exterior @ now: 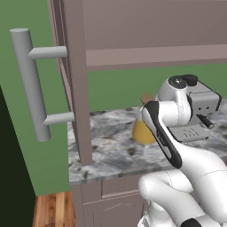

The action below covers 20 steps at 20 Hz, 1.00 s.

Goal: There is a tray on the dining counter. Grab the cup, mug, and pitcher and place them on the tray. The pitcher may be placed next to the tray if it cannot fit the tray.

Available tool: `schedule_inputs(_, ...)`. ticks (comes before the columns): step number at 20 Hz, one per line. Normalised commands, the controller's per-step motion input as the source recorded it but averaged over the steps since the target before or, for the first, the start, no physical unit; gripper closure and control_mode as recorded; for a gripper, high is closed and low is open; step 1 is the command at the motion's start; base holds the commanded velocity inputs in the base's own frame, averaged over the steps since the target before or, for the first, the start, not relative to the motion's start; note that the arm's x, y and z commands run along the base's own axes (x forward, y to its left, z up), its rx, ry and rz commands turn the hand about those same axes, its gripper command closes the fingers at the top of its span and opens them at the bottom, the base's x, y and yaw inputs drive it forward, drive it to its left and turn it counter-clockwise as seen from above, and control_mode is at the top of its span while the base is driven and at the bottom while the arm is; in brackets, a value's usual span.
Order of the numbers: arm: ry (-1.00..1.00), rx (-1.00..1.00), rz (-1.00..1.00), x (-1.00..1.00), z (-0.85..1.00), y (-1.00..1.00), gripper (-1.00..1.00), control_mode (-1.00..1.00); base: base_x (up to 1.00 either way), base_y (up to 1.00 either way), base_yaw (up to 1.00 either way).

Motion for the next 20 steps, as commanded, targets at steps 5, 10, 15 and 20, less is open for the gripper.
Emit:
schedule_inputs(5,0.0,0.0,-0.06,0.0,0.03,-0.13,1.0,-1.0,0.0,0.0,0.0)
schedule_inputs(10,0.0,0.0,0.0,0.0,0.0,0.0,1.0,1.0,-0.03,0.0,0.0)
schedule_inputs(15,0.0,0.0,0.0,0.0,0.0,0.0,1.0,1.0,-0.59,-0.05,0.0)
schedule_inputs(20,0.0,0.0,0.0,0.0,0.0,0.0,1.0,1.0,-0.95,-0.15,-0.04)
